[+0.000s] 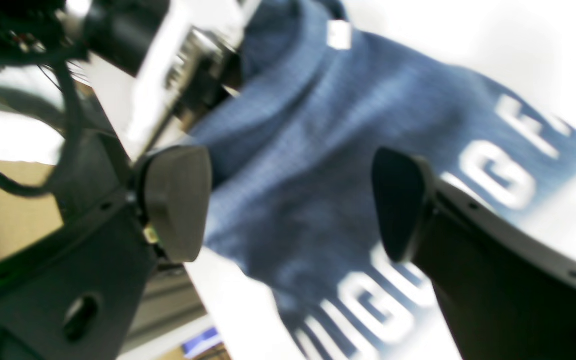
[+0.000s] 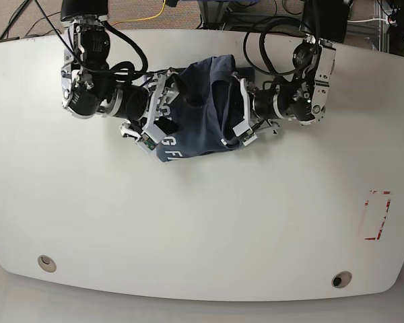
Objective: Layout the t-shirt on the table in an organized manner, then fold the t-shirt properly
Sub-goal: 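Lift both ends and fold them toward each other with both grippers, then release the bundle with the left gripper and move it aside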
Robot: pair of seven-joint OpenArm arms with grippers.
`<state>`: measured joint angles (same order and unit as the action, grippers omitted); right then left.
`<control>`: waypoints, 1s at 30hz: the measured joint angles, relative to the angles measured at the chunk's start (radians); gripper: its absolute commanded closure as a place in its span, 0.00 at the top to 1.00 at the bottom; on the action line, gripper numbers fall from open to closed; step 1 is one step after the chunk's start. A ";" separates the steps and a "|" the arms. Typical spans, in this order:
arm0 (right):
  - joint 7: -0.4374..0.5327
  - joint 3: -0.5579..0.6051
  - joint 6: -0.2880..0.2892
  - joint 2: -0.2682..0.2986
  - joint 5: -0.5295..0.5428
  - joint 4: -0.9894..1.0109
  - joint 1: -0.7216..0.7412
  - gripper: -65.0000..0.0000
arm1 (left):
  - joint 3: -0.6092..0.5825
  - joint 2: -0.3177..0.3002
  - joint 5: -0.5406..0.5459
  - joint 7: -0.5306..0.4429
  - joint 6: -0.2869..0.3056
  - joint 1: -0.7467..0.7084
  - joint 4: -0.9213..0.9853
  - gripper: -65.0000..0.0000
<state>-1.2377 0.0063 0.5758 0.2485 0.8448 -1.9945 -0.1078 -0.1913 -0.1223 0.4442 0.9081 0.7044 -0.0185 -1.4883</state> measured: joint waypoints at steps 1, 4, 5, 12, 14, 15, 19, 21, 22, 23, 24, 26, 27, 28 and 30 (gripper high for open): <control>0.014 0.000 0.000 0.017 -0.001 0.000 -0.003 0.73 | 0.011 0.002 -0.002 0.014 0.000 -0.003 -0.011 0.05; 0.030 -0.001 0.000 0.051 -0.002 0.000 -0.016 0.73 | 0.034 0.001 -0.027 0.038 -0.001 -0.012 -0.047 0.05; 0.030 -0.001 0.000 0.053 -0.003 0.000 -0.019 0.73 | 0.038 -0.001 -0.032 0.043 -0.001 -0.013 -0.058 0.05; 0.034 0.002 0.000 0.053 0.001 0.000 -0.024 0.73 | 0.111 -0.003 -0.051 0.063 -0.008 -0.020 -0.165 0.08; 0.034 0.001 0.000 0.053 0.000 0.000 -0.024 0.73 | 0.140 -0.003 -0.050 0.060 -0.008 -0.023 -0.185 0.13; 0.034 0.001 0.000 0.054 0.001 0.000 -0.024 0.73 | 0.158 -0.002 -0.050 0.058 -0.008 -0.025 -0.198 0.16; 0.034 0.001 0.000 0.054 -0.002 0.000 -0.024 0.73 | 0.195 -0.003 -0.054 0.063 -0.008 -0.035 -0.226 0.26; 0.034 0.002 0.000 0.053 -0.002 0.000 -0.024 0.73 | 0.201 -0.005 -0.058 0.070 -0.008 -0.040 -0.245 0.29; 0.034 0.002 0.000 0.053 0.001 0.000 -0.024 0.73 | 0.207 -0.006 -0.056 0.071 -0.007 -0.042 -0.258 0.30; 0.034 0.002 0.000 0.053 0.001 0.000 -0.024 0.73 | 0.216 -0.006 -0.054 0.070 -0.007 -0.044 -0.276 0.31; 0.034 0.002 0.000 0.053 0.001 0.000 -0.023 0.73 | 0.230 -0.005 -0.053 0.069 -0.007 -0.045 -0.292 0.32; 0.033 0.001 0.000 0.054 0.000 0.000 -0.022 0.73 | 0.273 -0.004 -0.043 0.064 -0.005 -0.043 -0.323 0.32; 0.033 0.001 0.000 0.053 -0.002 0.000 -0.021 0.73 | 0.302 -0.004 -0.039 0.062 -0.003 -0.042 -0.335 0.32; 0.033 0.001 0.000 0.053 -0.002 0.000 -0.017 0.73 | 0.336 -0.008 -0.033 0.058 -0.003 -0.039 -0.345 0.32; 0.030 0.002 0.000 0.052 -0.002 0.000 -0.004 0.73 | 0.408 -0.032 -0.029 0.051 0.003 -0.030 -0.352 0.31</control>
<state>-1.2076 0.0086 0.5758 0.3004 0.8425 -1.9942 -0.1116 0.2165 -0.1547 0.4156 0.9596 0.7074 -0.0486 -1.8400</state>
